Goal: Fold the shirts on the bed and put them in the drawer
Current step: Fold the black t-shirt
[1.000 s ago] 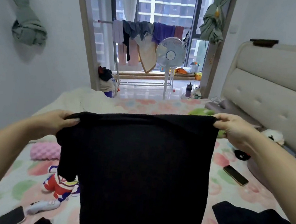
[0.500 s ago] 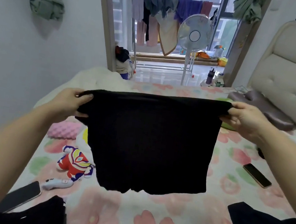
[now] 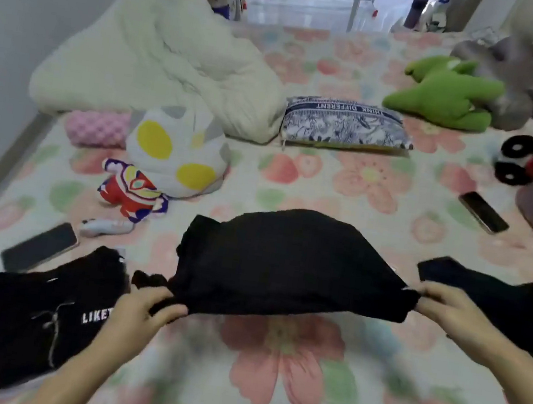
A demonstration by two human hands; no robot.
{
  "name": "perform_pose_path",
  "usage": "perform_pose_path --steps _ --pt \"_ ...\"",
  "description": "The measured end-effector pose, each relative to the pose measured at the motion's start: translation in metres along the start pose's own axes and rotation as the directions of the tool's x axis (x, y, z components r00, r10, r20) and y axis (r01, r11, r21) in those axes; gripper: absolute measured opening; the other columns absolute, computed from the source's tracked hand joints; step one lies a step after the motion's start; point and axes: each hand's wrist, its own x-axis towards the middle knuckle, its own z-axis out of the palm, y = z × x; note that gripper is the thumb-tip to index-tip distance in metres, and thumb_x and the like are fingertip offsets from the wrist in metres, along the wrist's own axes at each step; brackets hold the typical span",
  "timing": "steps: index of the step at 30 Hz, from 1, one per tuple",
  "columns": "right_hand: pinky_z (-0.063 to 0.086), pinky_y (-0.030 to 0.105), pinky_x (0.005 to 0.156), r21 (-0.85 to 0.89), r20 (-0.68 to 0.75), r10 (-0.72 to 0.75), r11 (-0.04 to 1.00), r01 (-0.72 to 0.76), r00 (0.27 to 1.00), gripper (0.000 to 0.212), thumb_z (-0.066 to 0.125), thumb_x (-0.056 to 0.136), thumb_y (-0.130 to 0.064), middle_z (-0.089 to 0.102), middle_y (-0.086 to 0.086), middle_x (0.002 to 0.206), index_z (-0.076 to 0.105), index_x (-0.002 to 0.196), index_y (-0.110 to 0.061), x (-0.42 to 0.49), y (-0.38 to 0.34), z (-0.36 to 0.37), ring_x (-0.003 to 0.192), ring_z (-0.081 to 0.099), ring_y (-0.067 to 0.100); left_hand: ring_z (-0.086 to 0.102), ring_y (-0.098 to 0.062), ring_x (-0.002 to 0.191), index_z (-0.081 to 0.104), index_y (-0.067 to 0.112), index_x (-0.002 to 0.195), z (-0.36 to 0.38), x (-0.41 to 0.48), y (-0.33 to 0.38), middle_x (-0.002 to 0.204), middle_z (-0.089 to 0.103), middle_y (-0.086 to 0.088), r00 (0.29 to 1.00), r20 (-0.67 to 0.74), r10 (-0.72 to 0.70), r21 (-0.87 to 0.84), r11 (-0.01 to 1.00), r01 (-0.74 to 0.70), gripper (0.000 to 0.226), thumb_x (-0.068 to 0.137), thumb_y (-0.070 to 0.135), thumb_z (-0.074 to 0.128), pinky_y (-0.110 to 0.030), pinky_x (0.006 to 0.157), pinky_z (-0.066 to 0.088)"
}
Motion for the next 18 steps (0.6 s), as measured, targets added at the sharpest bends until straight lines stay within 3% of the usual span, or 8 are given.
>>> perform_pose_path --steps 1,3,5,8,12,14,18 --pt "0.044 0.019 0.075 -0.079 0.040 0.071 0.995 -0.068 0.997 0.025 0.054 0.086 0.005 0.070 0.002 0.084 0.071 0.079 -0.012 -0.004 0.029 0.017 0.082 0.063 0.010 0.059 -0.019 0.066 0.055 0.029 0.062 0.032 -0.010 -0.019 0.061 0.060 0.006 0.991 0.116 -0.072 0.027 0.997 0.069 0.027 0.076 0.016 0.074 -0.020 0.060 0.038" --pt "0.044 0.029 0.084 -0.182 0.135 0.205 0.967 -0.179 0.969 0.028 0.052 0.085 0.006 0.070 0.001 0.090 0.070 0.080 -0.015 -0.013 0.076 0.051 0.092 0.063 0.019 0.058 -0.018 0.074 0.056 0.026 0.070 0.088 -0.029 -0.051 0.071 0.061 0.004 0.898 0.392 -0.199 0.133 0.978 0.159 0.018 0.080 0.028 0.070 -0.026 0.069 0.041" --pt "0.043 0.030 0.084 -0.284 0.146 0.294 0.927 -0.245 0.944 0.034 0.047 0.081 0.010 0.068 0.003 0.090 0.065 0.073 -0.018 -0.017 0.111 0.080 0.093 0.061 0.023 0.057 -0.010 0.072 0.057 0.030 0.076 0.126 -0.039 -0.070 0.072 0.061 0.011 0.821 0.488 -0.295 0.192 0.954 0.229 0.014 0.083 0.040 0.065 -0.026 0.071 0.043" --pt "0.038 0.027 0.078 -0.261 0.018 0.355 0.904 -0.338 0.935 0.031 0.046 0.081 0.006 0.066 0.004 0.093 0.061 0.074 -0.020 -0.007 0.139 0.111 0.093 0.058 0.023 0.062 -0.016 0.085 0.062 0.024 0.102 0.160 -0.023 -0.084 0.084 0.065 0.004 0.883 0.312 -0.351 0.110 0.936 0.333 0.021 0.088 0.039 0.058 -0.029 0.078 0.046" --pt "0.037 0.026 0.080 -0.196 -0.102 0.338 0.915 -0.352 0.936 0.020 0.050 0.085 -0.002 0.065 0.003 0.099 0.063 0.092 -0.016 0.027 0.146 0.138 0.096 0.058 0.023 0.056 -0.029 0.108 0.047 0.014 0.130 0.172 0.033 -0.095 0.111 0.061 -0.011 0.936 0.073 -0.344 0.005 0.939 0.345 0.043 0.091 0.031 0.054 -0.034 0.091 0.041" --pt "0.037 0.025 0.081 -0.196 -0.147 0.293 0.928 -0.318 0.945 0.021 0.051 0.086 -0.006 0.064 0.003 0.101 0.063 0.102 -0.014 0.051 0.145 0.143 0.096 0.058 0.022 0.049 -0.034 0.119 0.036 0.011 0.138 0.170 0.069 -0.107 0.127 0.053 -0.018 0.948 -0.034 -0.316 0.022 0.948 0.317 0.053 0.091 0.030 0.053 -0.041 0.098 0.039" --pt "0.035 0.026 0.076 -0.177 -0.285 0.196 0.951 -0.252 0.938 0.022 0.055 0.088 -0.018 0.064 0.007 0.103 0.059 0.109 -0.015 0.115 0.137 0.137 0.087 0.054 0.021 0.037 -0.042 0.125 0.028 0.014 0.142 0.157 0.147 -0.129 0.137 0.040 -0.025 0.930 -0.229 -0.288 0.179 0.927 0.330 0.062 0.090 0.036 0.054 -0.049 0.102 0.032"
